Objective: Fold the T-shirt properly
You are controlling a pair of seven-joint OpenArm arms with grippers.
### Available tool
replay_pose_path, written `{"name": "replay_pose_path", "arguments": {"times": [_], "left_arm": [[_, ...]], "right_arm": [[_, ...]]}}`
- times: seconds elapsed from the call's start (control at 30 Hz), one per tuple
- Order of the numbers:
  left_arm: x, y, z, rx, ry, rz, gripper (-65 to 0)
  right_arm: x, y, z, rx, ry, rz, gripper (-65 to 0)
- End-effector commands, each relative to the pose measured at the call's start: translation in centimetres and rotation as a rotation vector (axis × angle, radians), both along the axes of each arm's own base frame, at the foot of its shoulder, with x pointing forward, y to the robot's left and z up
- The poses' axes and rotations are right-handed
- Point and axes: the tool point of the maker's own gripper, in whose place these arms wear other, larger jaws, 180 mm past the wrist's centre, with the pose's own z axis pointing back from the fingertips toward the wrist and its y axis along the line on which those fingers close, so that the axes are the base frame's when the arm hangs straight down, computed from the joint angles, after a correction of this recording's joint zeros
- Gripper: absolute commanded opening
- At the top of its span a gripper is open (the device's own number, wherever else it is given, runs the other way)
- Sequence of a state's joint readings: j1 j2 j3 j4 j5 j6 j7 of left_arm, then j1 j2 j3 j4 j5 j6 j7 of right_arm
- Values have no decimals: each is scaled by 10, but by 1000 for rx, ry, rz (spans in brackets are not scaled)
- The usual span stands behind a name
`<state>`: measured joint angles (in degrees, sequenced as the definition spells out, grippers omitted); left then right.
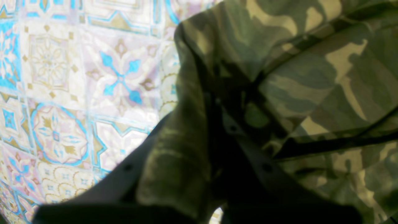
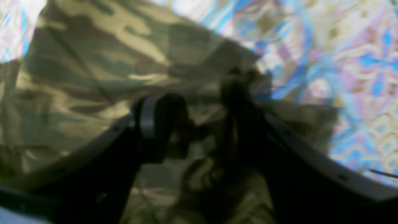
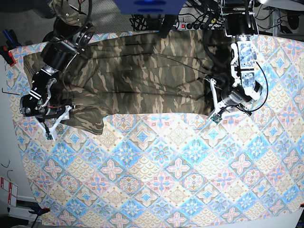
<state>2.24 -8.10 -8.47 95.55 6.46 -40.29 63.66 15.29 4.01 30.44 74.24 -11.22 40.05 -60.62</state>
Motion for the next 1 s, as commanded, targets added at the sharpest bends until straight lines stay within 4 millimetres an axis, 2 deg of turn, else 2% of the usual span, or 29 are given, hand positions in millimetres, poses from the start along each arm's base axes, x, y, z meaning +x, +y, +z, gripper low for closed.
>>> {"name": "replay_pose_path", "arguments": {"times": [0.0,0.1,0.23,0.43,0.67,0.73,0.83,0.9,0.97], "left_arm": [[9,1,9,-2,-37,2,-650],[10,1,9,-3,-39,2,-650],[10,1,10,-3,-41,2,-650],[11,2,11,0,-41,3,-650],[10,1,10,-3,-39,2,-650],[9,1,9,-2,-38,2,-650],[9,1,9,-2,-38,2,-650],[10,0,9,-7,-39,2,-650],[10,0,9,-7,-39,2,-650]], "right_arm": [[14,-12,18,-24,-58,-8,-308],[12,-22,19,-32,-55,-25,-308],[9,-26,17,-23,-54,-44,-307],[-3,-13,-11,40,23,-37,-307],[6,4,-13,40,14,24,-311],[6,5,-13,36,15,33,-363],[6,4,-12,34,16,32,-537],[6,4,-13,29,22,34,-625],[7,2,-10,22,16,33,-634]]}}
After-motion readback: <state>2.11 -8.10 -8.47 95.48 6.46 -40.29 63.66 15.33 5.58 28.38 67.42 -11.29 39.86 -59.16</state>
